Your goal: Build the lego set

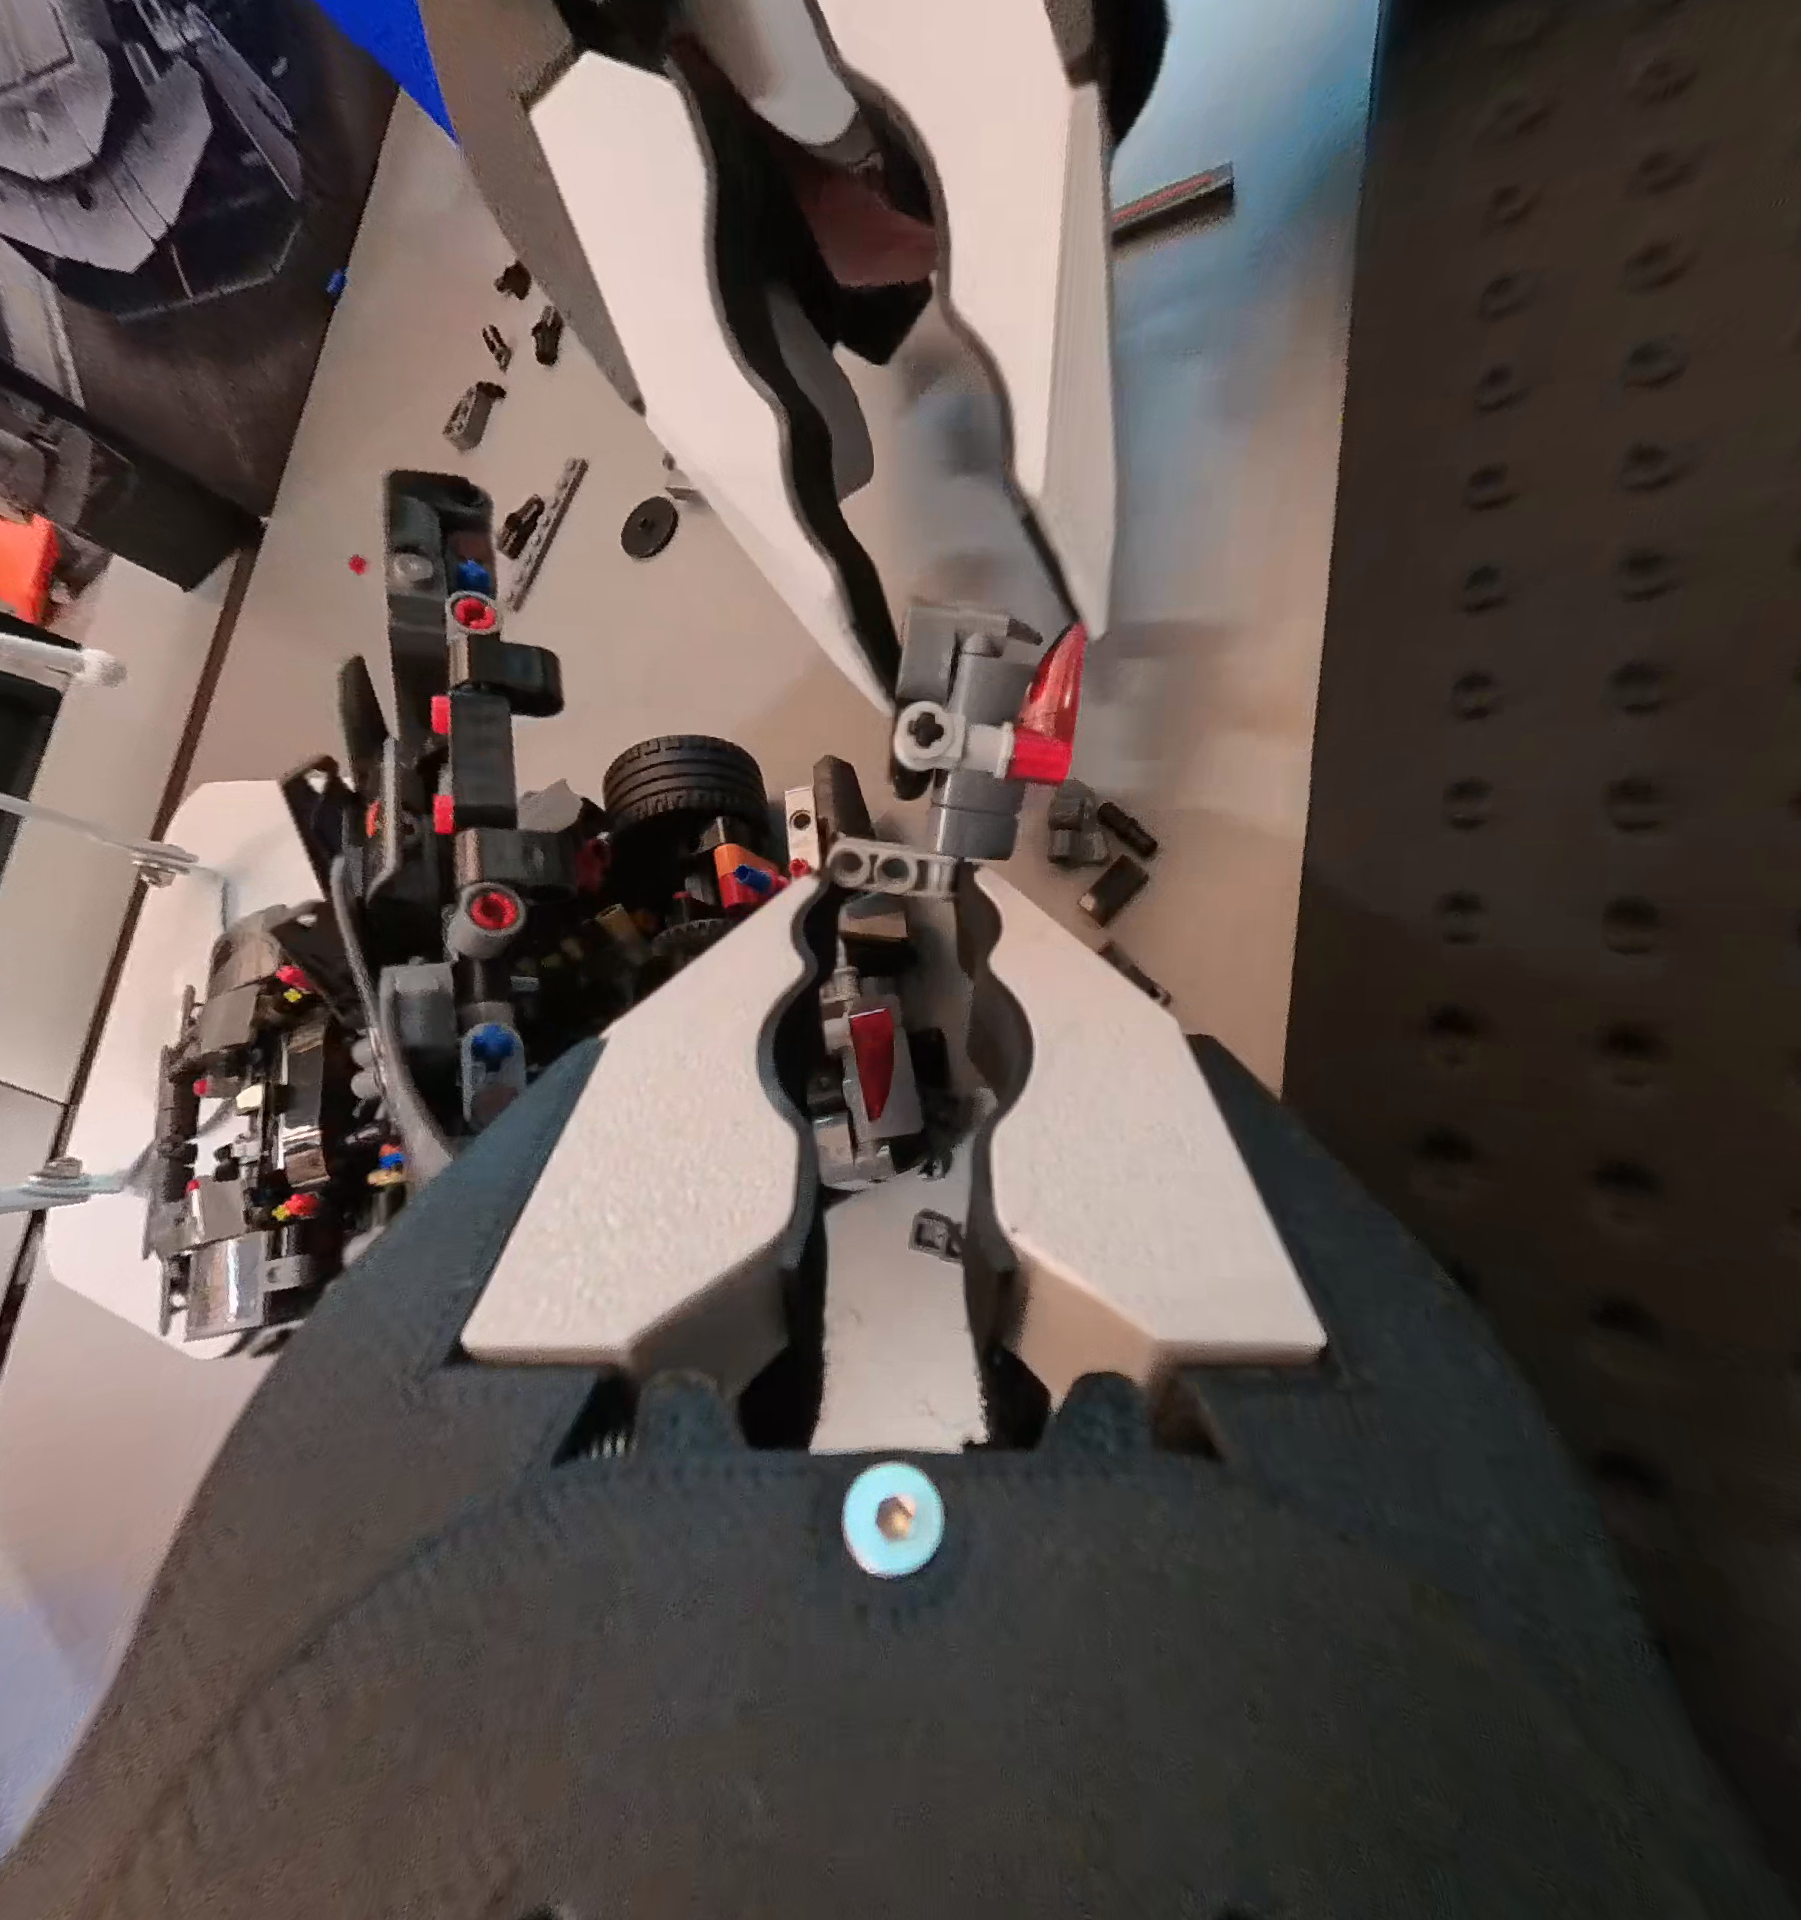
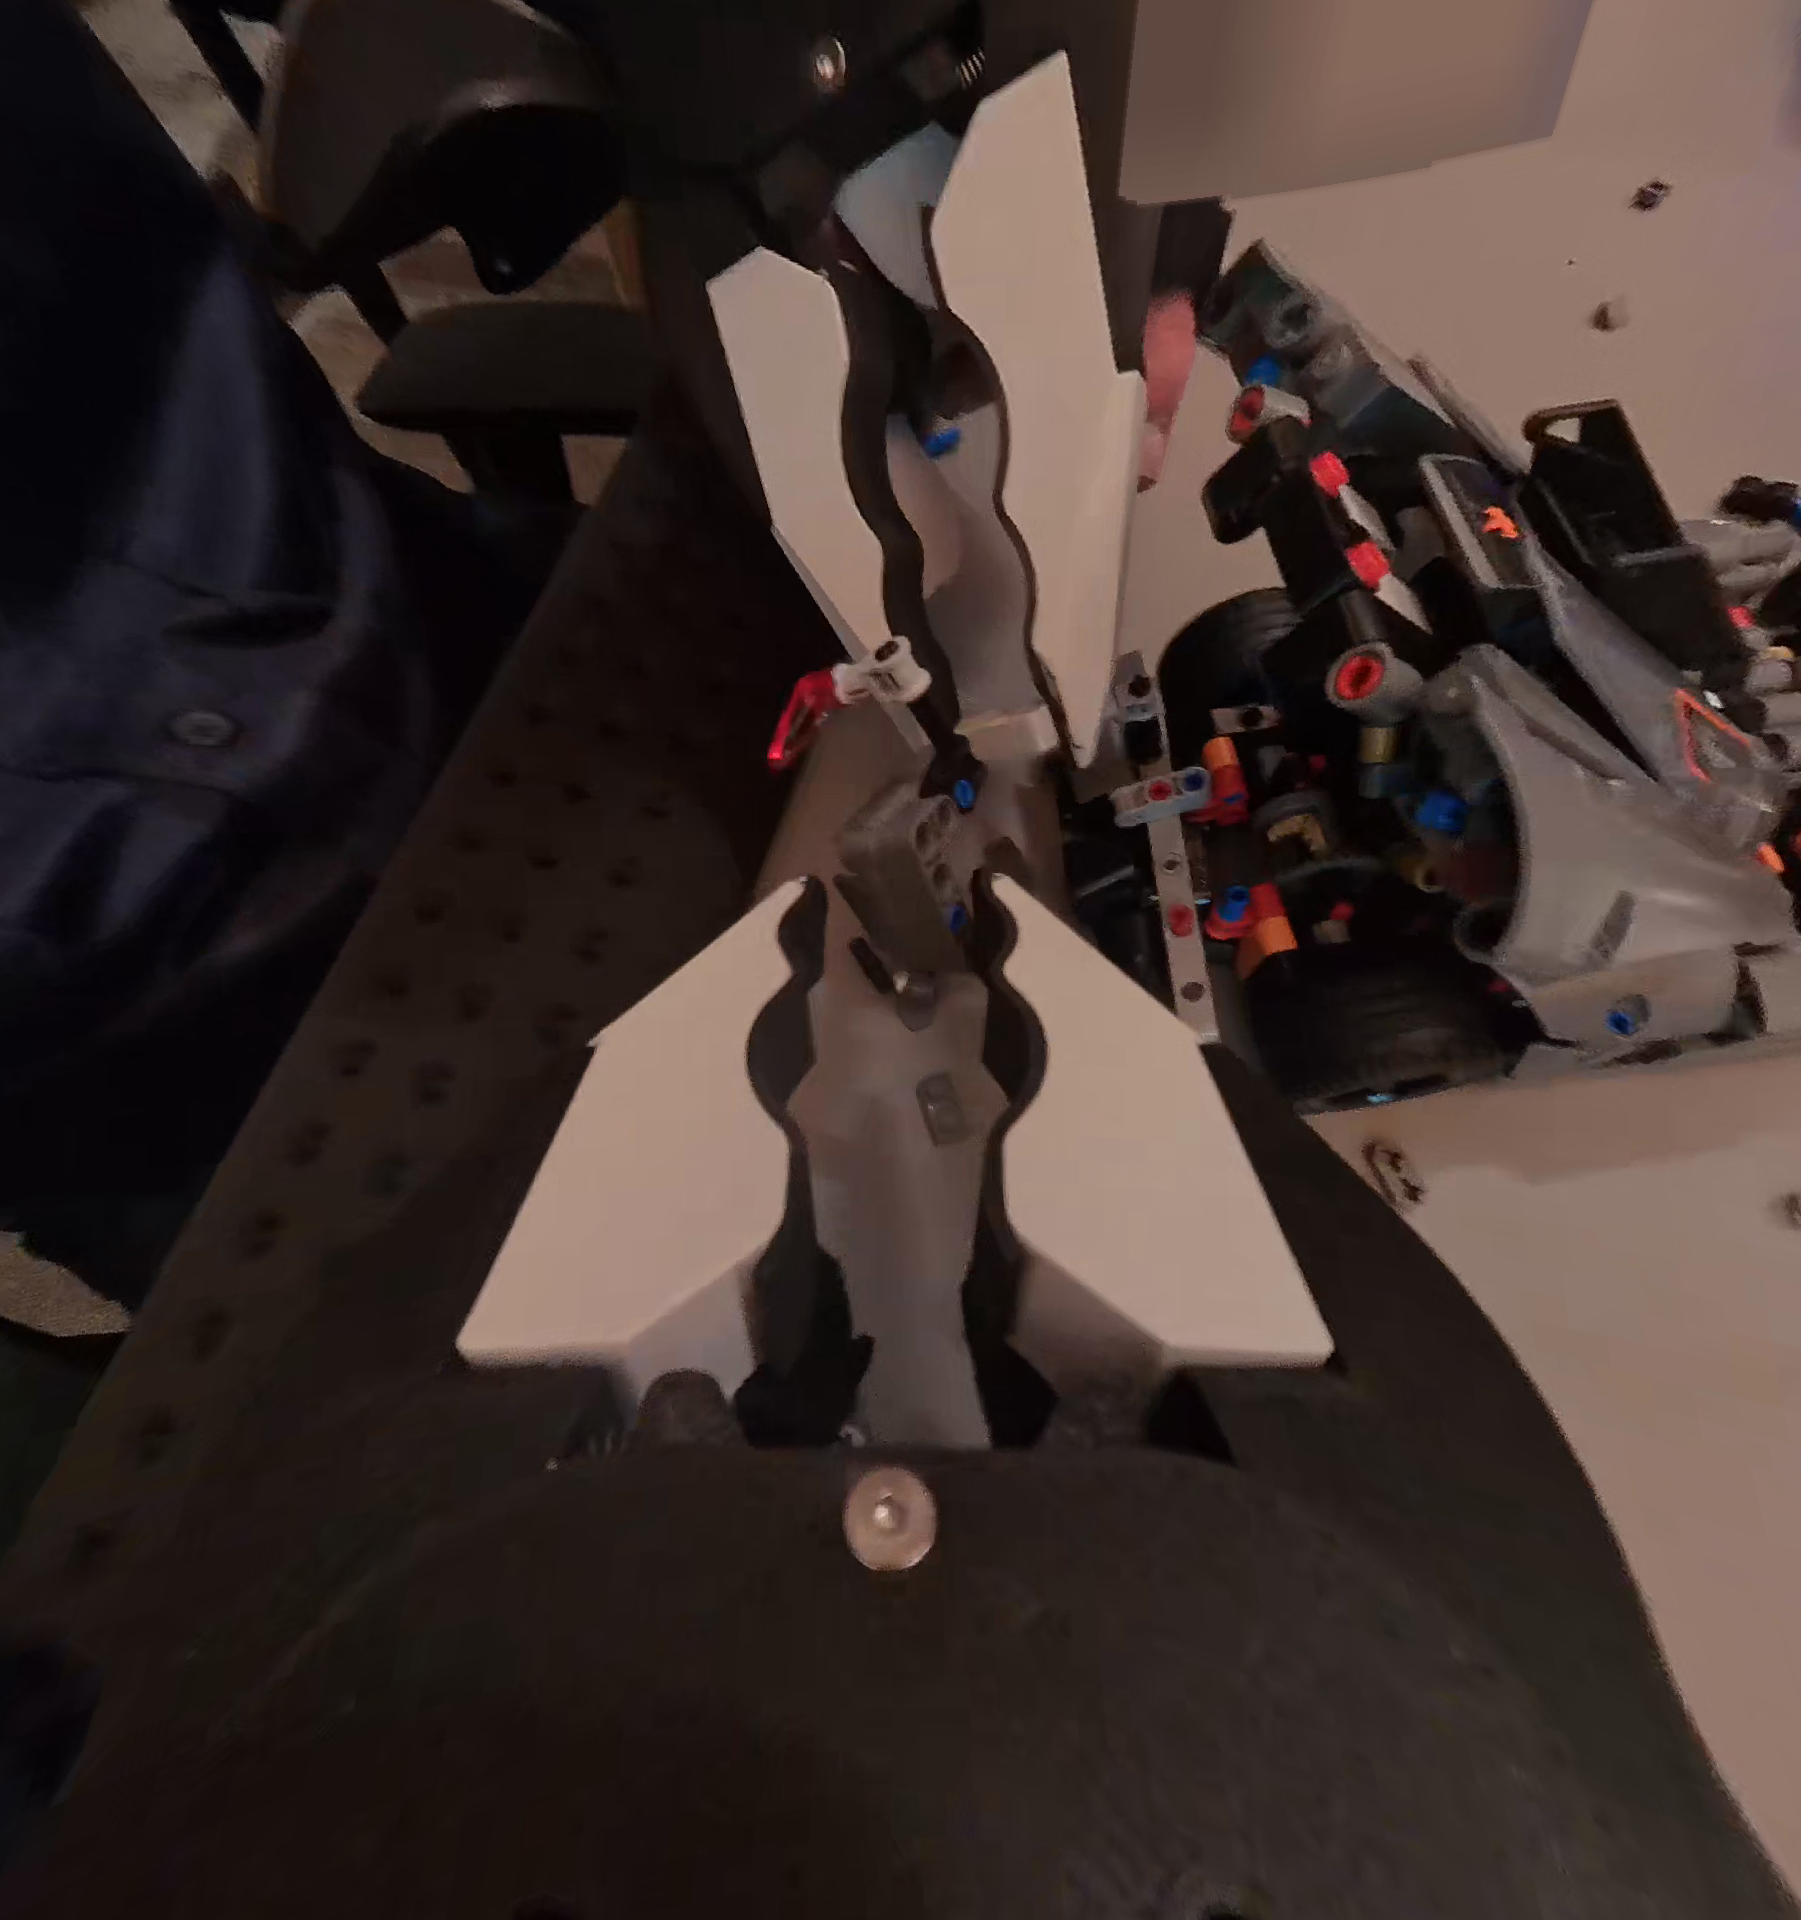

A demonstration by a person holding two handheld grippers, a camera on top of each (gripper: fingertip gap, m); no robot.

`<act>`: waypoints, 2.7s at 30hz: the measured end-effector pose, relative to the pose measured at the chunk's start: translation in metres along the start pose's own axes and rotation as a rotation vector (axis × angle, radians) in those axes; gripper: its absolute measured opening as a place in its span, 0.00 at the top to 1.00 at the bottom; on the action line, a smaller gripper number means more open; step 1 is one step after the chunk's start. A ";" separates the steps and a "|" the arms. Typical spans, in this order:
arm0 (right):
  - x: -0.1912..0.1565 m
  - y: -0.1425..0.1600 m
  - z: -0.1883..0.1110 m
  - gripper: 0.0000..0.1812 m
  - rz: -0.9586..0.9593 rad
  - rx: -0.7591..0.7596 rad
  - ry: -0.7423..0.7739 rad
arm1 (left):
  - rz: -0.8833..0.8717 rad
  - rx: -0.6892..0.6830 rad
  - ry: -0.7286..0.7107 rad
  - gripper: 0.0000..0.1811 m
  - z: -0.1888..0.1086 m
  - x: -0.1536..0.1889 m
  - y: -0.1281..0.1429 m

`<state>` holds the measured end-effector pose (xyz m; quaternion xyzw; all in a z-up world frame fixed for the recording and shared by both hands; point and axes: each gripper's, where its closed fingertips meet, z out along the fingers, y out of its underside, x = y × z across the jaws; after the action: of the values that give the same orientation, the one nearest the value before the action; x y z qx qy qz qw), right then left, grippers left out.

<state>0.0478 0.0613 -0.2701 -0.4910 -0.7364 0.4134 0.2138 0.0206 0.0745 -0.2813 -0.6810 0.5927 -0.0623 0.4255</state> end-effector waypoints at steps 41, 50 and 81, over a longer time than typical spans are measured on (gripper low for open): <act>-0.053 -0.013 0.000 0.97 -0.007 0.113 -0.341 | 0.187 0.215 0.035 0.83 -0.012 0.023 -0.036; -0.047 -0.008 0.000 0.97 0.038 0.097 -0.333 | 0.153 0.209 0.034 0.89 -0.013 0.018 -0.033; -0.039 -0.010 -0.002 0.95 0.117 0.129 -0.343 | -0.087 0.305 0.196 0.82 -0.017 0.020 -0.042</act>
<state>0.0603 0.0257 -0.2569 -0.4406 -0.7041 0.5493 0.0917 0.0473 0.0460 -0.2515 -0.6241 0.5849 -0.2359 0.4612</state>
